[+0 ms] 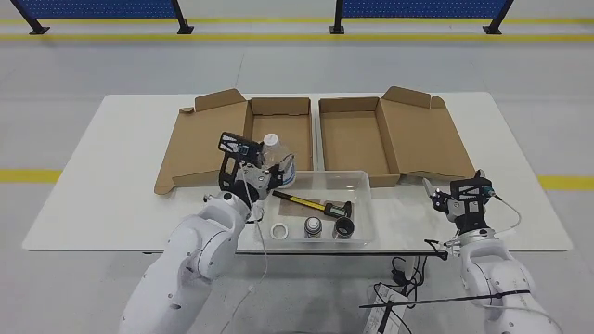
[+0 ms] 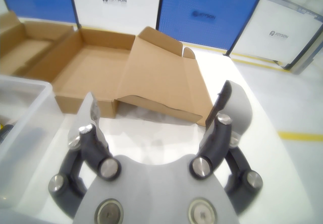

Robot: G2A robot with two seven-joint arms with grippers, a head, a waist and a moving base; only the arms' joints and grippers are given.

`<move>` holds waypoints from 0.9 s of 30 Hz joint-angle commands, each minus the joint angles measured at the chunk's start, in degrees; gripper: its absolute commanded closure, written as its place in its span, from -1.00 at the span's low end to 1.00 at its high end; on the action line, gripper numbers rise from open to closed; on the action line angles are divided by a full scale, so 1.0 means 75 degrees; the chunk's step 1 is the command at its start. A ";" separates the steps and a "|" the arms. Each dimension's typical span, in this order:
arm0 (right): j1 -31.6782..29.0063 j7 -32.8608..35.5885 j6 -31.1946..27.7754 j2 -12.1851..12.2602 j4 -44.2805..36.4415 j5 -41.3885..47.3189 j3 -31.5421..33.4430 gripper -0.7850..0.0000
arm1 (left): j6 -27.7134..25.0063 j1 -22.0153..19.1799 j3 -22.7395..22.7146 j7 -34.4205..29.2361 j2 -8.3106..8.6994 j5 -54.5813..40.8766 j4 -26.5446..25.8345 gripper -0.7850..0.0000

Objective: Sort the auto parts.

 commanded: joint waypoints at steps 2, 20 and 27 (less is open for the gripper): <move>0.0000 0.0000 0.0000 0.0000 0.0000 0.0000 0.0000 -1.00 | 0.0252 0.0085 -0.0136 -0.0251 -0.0003 -0.0197 -0.0487 1.00; 0.0000 0.0000 0.0000 0.0000 0.0000 0.0000 0.0000 -1.00 | -0.0118 0.0026 -0.0622 -0.1667 0.0052 -0.1203 -0.1795 1.00; 0.0000 0.0000 0.0000 0.0000 0.0000 0.0000 0.0000 -1.00 | -0.0220 0.0166 -0.0591 -0.1690 0.0073 -0.1149 -0.1725 1.00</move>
